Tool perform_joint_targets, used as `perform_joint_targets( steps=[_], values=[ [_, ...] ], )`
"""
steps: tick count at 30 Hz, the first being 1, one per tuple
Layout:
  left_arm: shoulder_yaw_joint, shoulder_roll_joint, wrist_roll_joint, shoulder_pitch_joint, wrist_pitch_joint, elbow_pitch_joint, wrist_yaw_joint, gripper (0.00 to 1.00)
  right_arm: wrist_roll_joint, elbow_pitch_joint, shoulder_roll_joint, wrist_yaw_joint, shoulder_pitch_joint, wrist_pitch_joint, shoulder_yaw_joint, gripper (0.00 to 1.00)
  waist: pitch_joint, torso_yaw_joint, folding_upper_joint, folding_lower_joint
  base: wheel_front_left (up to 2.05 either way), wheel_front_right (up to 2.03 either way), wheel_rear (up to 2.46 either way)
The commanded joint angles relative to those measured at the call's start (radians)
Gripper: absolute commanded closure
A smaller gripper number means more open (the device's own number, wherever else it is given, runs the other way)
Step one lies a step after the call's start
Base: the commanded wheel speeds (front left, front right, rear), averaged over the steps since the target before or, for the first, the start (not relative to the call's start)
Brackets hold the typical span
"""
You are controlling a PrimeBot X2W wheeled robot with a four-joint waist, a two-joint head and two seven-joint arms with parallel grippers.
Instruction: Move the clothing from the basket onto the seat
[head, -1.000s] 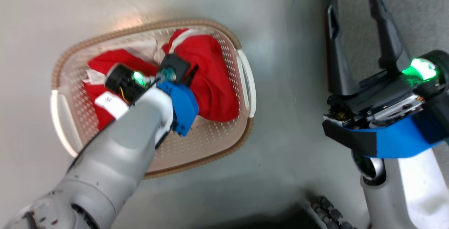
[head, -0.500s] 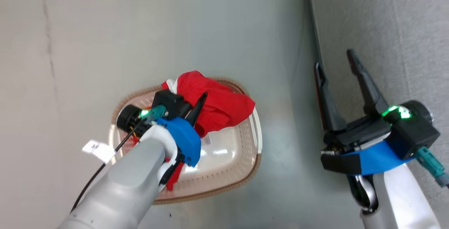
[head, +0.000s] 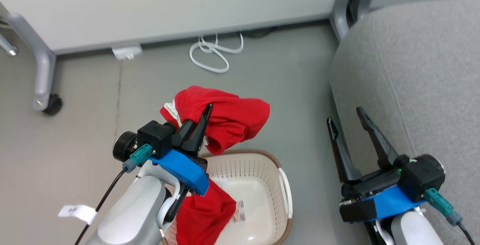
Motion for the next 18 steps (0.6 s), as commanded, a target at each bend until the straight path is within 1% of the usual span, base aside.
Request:
perform_joint_targets(
  steps=[1, 3, 6, 12, 18],
  values=[
    [0.011, 0.005, 0.016, 0.017, -0.005, -0.016, -0.003, 1.00, 0.006, 0.003, -0.002, 0.000, 0.021, -0.003, 0.002, 0.00, -0.074, 0.026, -0.0001, 0.0004, 0.00, 0.00, 0.00],
    [0.039, 0.007, 0.038, 0.037, -0.005, -0.064, -0.008, 1.00, 0.007, 0.005, -0.001, 0.000, 0.040, -0.003, 0.006, 0.00, -0.104, 0.029, -0.0001, 0.0004, 0.00, 0.00, 0.00],
    [0.057, 0.010, 0.062, 0.056, -0.005, -0.123, -0.011, 1.00, 0.007, 0.010, 0.000, 0.000, 0.066, -0.003, 0.007, 0.00, -0.142, 0.031, -0.0001, 0.0004, 0.00, 0.00, 0.00],
    [0.049, 0.028, 0.074, 0.059, -0.005, -0.211, -0.016, 1.00, 0.008, 0.005, 0.001, 0.000, 0.106, -0.003, 0.016, 0.00, -0.193, 0.028, -0.0001, 0.0004, 0.00, 0.00, 0.00],
    [0.026, 0.051, 0.082, 0.046, 0.011, -0.263, -0.018, 1.00, 0.004, -0.027, -0.012, 0.000, 0.109, -0.003, 0.038, 0.00, -0.202, 0.027, -0.0001, 0.0004, 0.00, 0.00, 0.00]
  ],
)
